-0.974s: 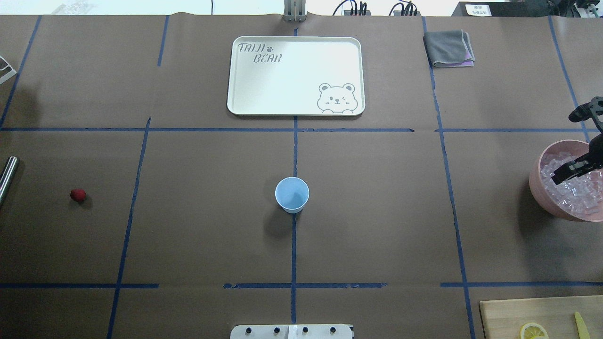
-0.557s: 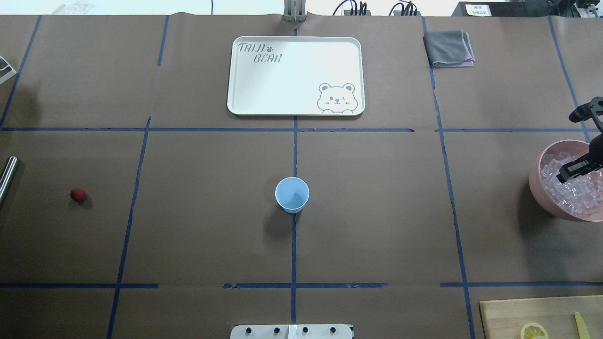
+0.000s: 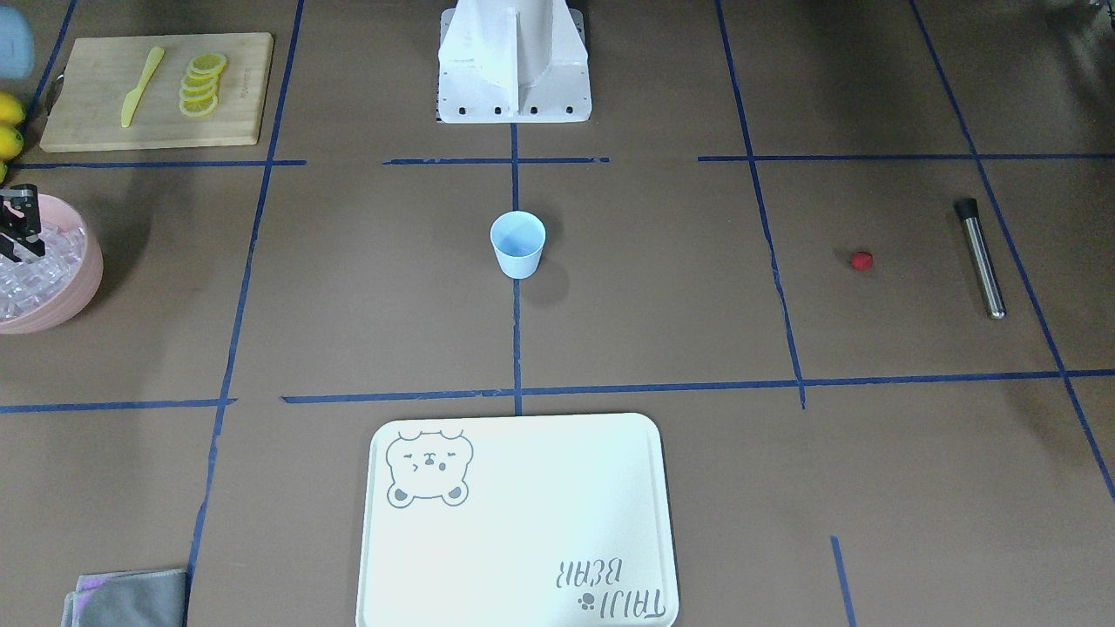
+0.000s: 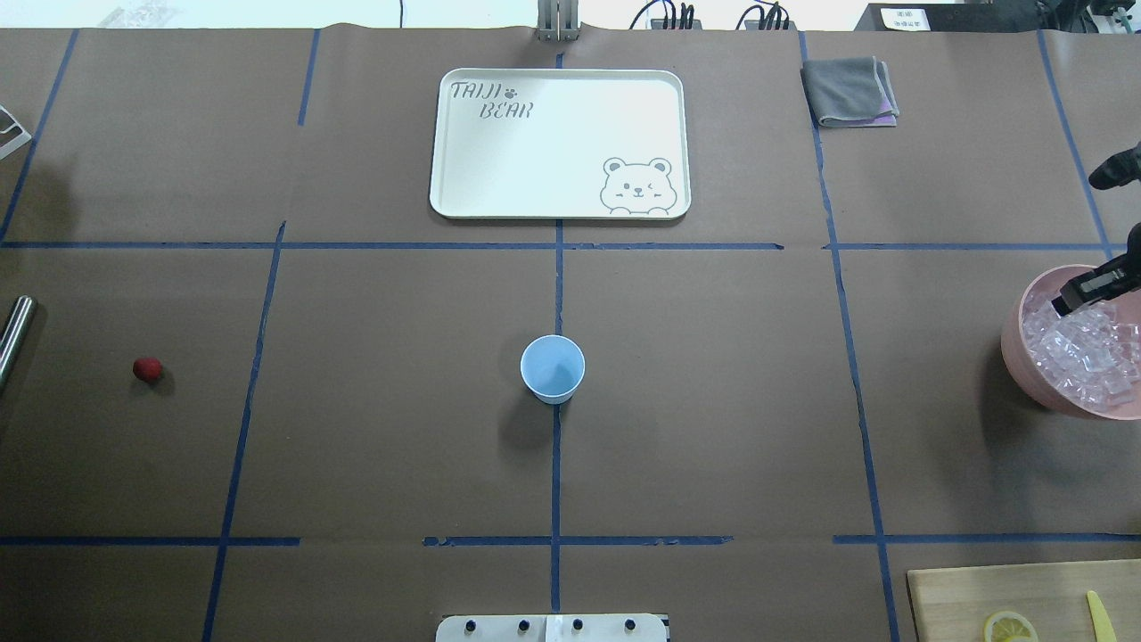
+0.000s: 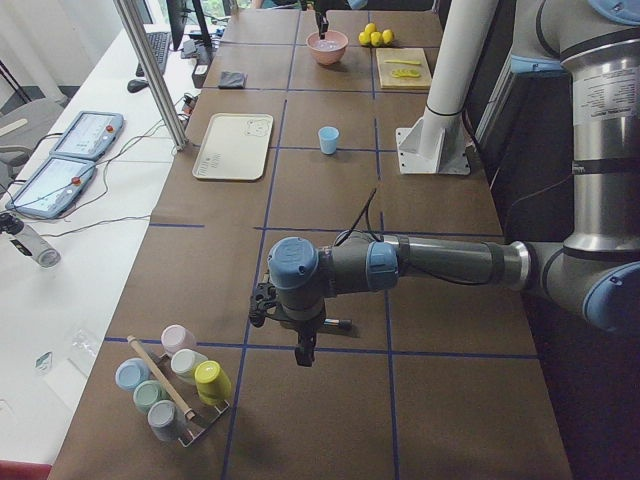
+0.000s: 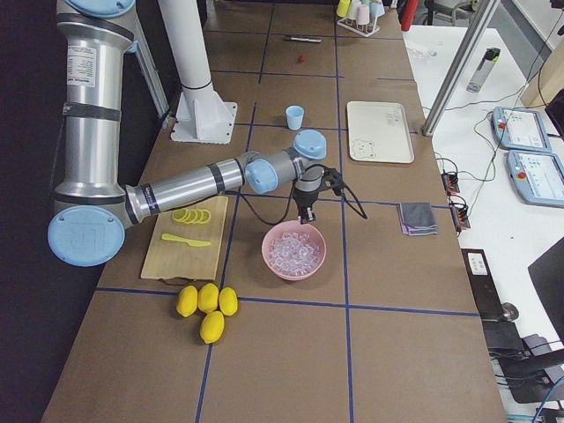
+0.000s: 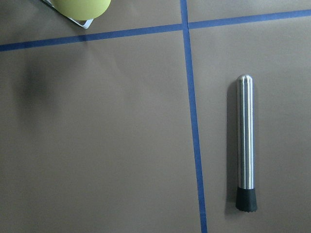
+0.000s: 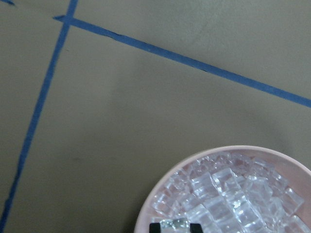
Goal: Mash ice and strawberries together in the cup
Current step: 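Grasp an ice cube from the pink bowl with the right gripper, then carry the ice cube with the right gripper over the light-blue cup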
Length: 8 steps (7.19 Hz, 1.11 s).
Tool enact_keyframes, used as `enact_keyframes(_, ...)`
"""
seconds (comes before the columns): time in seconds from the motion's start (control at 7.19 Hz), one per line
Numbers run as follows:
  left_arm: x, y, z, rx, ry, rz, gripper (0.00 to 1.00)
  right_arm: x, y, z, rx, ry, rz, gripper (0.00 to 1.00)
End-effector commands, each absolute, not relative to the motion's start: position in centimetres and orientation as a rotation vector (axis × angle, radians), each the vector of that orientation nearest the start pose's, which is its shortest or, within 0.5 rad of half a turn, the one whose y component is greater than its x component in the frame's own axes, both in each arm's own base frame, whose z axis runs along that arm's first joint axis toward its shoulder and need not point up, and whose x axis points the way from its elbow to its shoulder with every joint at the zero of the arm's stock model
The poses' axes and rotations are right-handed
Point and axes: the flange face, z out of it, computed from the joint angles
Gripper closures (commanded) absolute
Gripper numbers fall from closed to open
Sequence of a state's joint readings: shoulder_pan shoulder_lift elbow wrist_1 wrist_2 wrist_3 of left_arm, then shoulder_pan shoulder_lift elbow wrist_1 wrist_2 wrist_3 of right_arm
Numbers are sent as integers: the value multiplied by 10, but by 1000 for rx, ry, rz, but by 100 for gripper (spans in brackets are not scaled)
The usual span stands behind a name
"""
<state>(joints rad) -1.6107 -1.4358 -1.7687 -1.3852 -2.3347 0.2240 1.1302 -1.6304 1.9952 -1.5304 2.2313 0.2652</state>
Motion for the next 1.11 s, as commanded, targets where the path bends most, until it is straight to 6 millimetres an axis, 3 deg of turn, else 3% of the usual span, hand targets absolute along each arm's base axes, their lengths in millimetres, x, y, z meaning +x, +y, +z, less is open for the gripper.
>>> enact_keyframes(0.0,-81,-421,643,-15,772,128,0,-137,-462,414,185,-771,-295,82)
enact_keyframes(0.14,-81,-422,642,-15,775,128,0,-139,-467,403,187,-778,-242,93)
enact_keyframes(0.28,-78,-420,642,-17,816,120,0,-160,-467,376,205,-800,-249,100)
enact_keyframes(0.42,-77,-420,641,-14,827,120,0,-185,-469,350,210,-830,-275,100)
enact_keyframes(0.7,-77,-420,640,-10,827,122,0,-267,-455,294,136,-911,-241,100)
enact_keyframes(0.97,-77,-420,640,-10,827,122,0,-325,-439,221,62,-923,-94,100)
